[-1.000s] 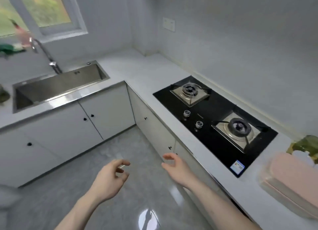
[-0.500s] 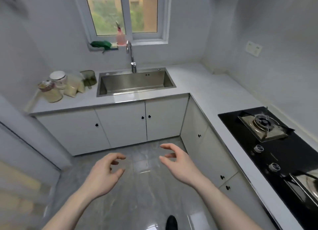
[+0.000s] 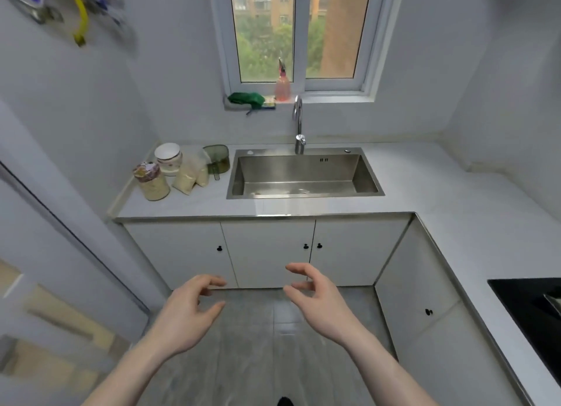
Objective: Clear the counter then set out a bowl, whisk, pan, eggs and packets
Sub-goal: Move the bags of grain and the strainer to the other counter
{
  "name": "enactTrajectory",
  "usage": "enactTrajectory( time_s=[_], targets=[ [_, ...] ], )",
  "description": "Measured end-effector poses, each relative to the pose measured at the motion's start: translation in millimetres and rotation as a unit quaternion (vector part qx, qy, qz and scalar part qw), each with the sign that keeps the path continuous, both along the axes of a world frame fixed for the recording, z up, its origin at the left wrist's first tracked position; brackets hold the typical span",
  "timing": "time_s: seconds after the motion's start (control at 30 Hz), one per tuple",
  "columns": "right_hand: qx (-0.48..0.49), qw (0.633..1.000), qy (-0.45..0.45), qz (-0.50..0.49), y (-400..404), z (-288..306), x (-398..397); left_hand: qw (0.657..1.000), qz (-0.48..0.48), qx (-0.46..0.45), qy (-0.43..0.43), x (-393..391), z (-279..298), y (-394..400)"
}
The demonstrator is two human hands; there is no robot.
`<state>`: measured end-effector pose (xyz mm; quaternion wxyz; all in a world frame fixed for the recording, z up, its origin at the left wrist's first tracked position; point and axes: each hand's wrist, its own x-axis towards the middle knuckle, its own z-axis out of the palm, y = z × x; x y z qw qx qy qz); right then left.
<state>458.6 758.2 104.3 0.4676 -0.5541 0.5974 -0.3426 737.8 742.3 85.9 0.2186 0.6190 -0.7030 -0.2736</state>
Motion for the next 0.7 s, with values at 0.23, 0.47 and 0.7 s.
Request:
enactTrajectory(
  time_s=[0.23,0.47,0.7],
  targets=[
    [0.019,0.999,-0.006,0.043,-123,4,28,0.998,0.065,0.008,0.016,34,8,-91],
    [0.032,0.996,-0.002,0.088,-213,8,72,0.991,0.123,0.027,0.040,82,-5,-160],
    [0.014,0.997,0.014,0.069,-309,2,115,0.990,0.124,0.048,0.049,139,-12,-271]
  ],
)
